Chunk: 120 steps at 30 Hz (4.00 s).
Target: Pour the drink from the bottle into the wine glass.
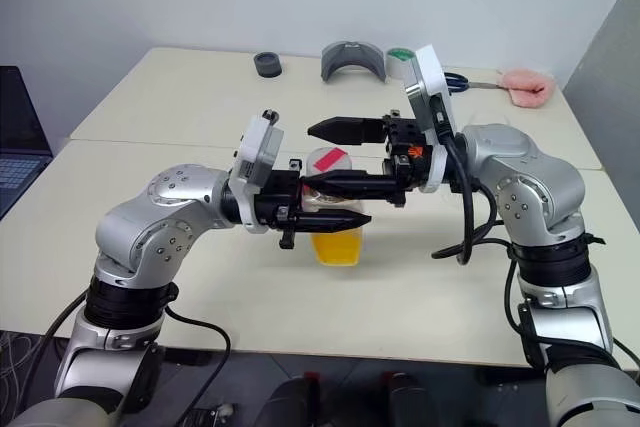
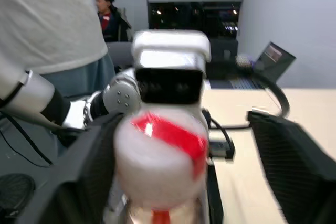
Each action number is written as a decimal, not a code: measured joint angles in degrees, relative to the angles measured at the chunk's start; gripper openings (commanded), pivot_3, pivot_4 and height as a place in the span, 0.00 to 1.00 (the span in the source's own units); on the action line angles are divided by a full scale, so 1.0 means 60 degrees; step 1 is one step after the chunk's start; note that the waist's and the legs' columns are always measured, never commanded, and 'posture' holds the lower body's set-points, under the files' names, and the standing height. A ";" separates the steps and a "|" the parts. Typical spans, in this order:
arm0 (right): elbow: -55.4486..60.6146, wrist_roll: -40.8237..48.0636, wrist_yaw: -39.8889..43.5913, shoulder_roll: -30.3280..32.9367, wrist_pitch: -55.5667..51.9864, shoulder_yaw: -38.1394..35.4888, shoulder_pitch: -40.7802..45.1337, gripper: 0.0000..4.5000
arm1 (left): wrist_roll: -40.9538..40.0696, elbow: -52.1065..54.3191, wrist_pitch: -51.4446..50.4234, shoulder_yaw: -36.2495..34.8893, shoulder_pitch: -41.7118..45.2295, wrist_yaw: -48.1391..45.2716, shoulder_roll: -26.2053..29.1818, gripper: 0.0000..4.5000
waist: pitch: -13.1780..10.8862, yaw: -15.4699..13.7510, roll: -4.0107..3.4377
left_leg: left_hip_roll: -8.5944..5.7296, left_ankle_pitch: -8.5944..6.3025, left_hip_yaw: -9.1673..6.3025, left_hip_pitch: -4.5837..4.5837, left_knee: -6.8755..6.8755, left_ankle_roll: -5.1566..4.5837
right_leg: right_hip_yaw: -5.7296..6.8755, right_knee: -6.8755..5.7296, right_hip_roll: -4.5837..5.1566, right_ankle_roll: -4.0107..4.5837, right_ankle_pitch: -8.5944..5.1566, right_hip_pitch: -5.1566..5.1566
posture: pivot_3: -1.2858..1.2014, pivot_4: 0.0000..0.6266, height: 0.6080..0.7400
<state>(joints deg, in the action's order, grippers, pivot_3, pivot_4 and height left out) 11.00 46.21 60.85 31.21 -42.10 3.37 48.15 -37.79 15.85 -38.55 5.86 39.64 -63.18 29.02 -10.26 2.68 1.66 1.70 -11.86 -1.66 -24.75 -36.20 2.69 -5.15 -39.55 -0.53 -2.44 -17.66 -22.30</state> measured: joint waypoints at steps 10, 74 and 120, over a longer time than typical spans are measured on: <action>0.2739 0.0542 -0.3689 0.0182 -0.1558 -0.1385 -0.1226 0.99 | 0.0607 -0.0633 0.0617 -0.0014 -0.0065 0.1077 -0.0510 0.38 | -0.0001 -0.0012 -0.0002 | -0.0002 0.0000 0.0003 0.0001 0.0000 0.0000 | -0.0011 -0.0007 0.0000 -0.0001 0.0000 -0.0002 | 0.52 0.24 1.00; -0.0108 0.0741 -0.0445 0.0454 -0.0784 -0.0600 0.0373 0.99 | -0.0351 0.0419 -0.0206 -0.0245 -0.0365 0.0392 0.0549 0.38 | -0.0010 -0.0025 -0.0011 | 0.0002 0.0000 0.0000 -0.0005 0.0006 -0.0001 | 0.0000 0.0012 0.0023 0.0001 -0.0001 0.0000 | 0.52 0.24 1.00; 0.2705 0.1338 -0.5392 -0.0815 -0.1168 -0.0882 -0.1169 0.40 | 0.0875 -0.0798 0.1085 -0.0012 -0.0115 0.1274 -0.0777 0.38 | -0.0011 -0.0046 -0.0013 | -0.0003 0.0000 0.0012 -0.0004 0.0006 -0.0001 | -0.0017 0.0008 -0.0012 0.0000 -0.0001 -0.0004 | 0.52 0.24 1.00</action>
<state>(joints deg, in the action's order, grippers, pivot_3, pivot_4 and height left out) 27.23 54.24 28.50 26.33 -49.10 -1.93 41.14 -32.54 11.07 -32.04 5.79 38.95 -55.54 24.36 -10.32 2.41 1.58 1.68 -11.87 -1.58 -24.77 -36.16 2.68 -5.25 -39.51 -0.60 -2.44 -17.66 -22.32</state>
